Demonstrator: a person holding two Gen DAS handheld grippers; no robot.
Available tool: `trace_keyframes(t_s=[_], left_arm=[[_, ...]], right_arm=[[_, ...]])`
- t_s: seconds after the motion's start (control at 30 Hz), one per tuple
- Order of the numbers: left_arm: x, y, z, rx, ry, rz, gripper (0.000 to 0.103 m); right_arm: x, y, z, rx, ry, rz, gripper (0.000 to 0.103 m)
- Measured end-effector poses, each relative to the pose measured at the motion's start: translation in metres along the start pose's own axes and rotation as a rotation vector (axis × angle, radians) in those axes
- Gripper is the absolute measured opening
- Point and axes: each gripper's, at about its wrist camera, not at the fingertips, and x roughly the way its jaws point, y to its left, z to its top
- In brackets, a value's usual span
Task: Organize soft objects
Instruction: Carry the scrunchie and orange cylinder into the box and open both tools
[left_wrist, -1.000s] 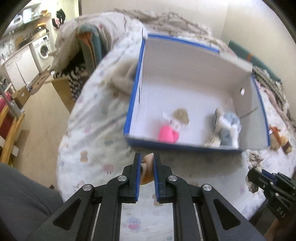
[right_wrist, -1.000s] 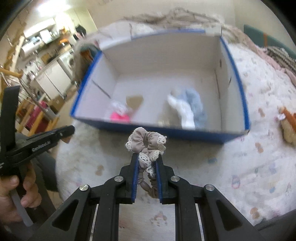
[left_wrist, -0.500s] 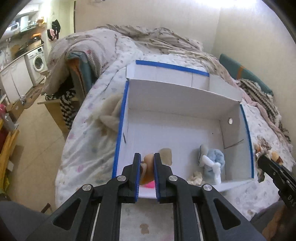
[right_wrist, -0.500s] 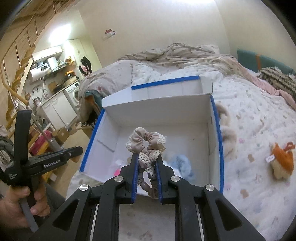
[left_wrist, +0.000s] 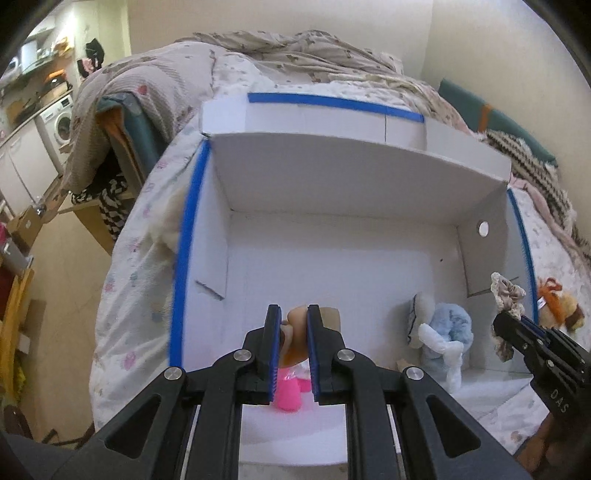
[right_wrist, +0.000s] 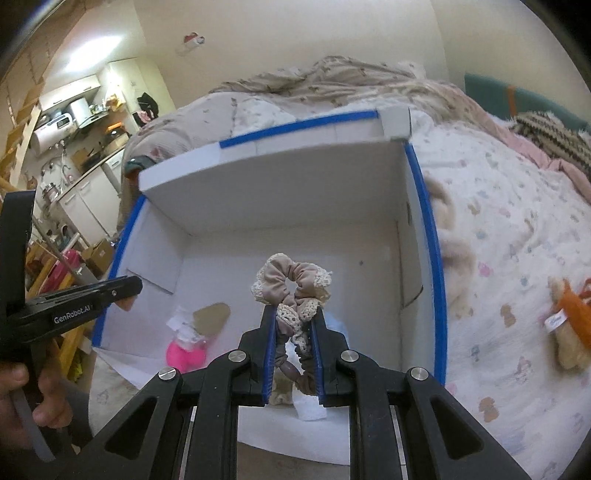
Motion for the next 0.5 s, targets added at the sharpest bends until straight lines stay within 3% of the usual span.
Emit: trace_keyframes(t_s=[0.17,0.33,0.5], left_arm=[[0.020,-0.014,0.002,-0.009,0.034,-0.013,0.012],[0.035,-0.034,0.001,0.054,0.043,-0.001,0.013],[0.053,-0.041,-0.003,0.058,0.093,-0.011,0.013]], right_arm=[[0.012,-0.002,-0.004,0.000,0.036,-0.032,0.018],[0.020,-0.005,-0.005,0.008,0.058,-0.034,0.018],[0.021,-0.014,-0.005,0.080,0.073,0.057,0.019]])
